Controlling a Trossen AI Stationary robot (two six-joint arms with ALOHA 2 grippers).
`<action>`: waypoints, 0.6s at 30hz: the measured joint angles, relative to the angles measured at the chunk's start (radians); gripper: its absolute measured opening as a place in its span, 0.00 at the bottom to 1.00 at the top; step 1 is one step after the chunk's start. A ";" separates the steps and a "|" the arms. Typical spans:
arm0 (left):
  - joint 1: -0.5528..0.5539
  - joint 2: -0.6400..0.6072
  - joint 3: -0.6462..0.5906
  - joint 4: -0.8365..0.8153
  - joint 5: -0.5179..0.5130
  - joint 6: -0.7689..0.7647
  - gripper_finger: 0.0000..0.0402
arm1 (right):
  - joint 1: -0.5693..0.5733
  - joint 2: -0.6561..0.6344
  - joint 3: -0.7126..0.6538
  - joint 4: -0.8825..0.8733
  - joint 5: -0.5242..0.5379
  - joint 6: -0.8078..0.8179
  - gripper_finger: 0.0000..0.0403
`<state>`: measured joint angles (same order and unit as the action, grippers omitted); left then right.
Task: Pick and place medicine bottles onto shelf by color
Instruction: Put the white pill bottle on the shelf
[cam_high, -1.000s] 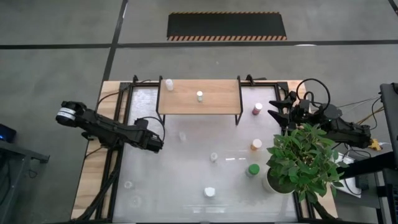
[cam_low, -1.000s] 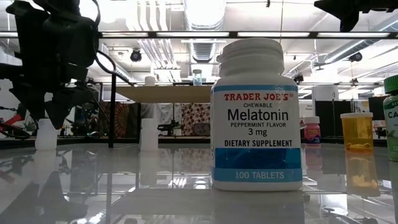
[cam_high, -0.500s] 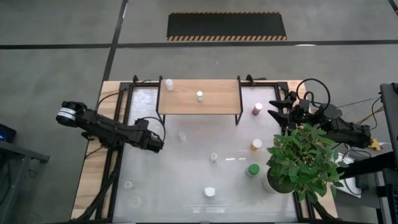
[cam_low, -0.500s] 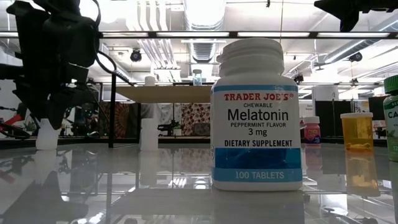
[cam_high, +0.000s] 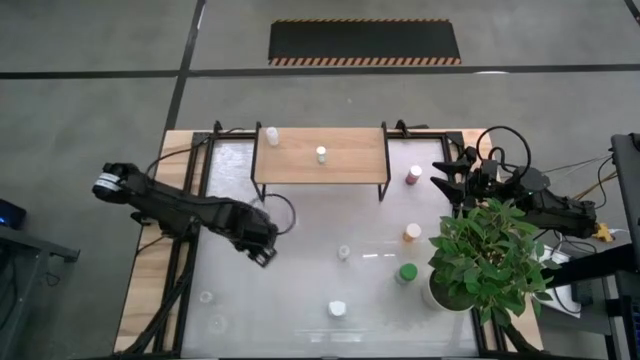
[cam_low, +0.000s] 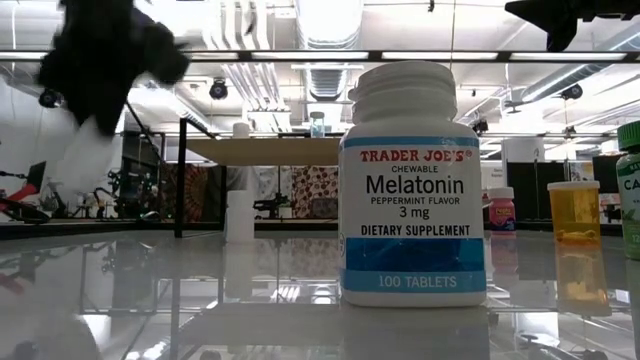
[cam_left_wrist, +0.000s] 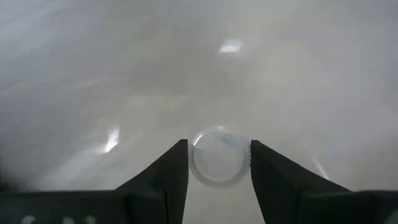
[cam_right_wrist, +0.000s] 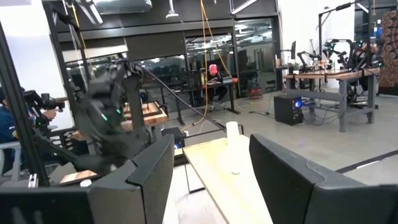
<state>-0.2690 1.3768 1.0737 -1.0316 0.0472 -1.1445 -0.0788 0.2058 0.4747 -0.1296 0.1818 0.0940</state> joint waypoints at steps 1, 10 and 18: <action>-0.013 0.010 0.041 0.038 0.004 0.054 0.33 | 0.000 0.000 0.000 -0.001 0.000 0.000 0.50; 0.013 0.139 0.409 0.102 -0.270 0.463 0.32 | 0.000 0.000 0.000 -0.001 0.001 -0.003 0.50; 0.206 0.184 0.561 0.010 -0.386 0.681 0.32 | 0.000 0.000 0.000 -0.001 0.001 0.002 0.50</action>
<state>-0.0629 1.5607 1.6345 -1.0216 -0.3388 -0.4634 -0.0791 0.2058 0.4746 -0.1303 0.1825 0.0958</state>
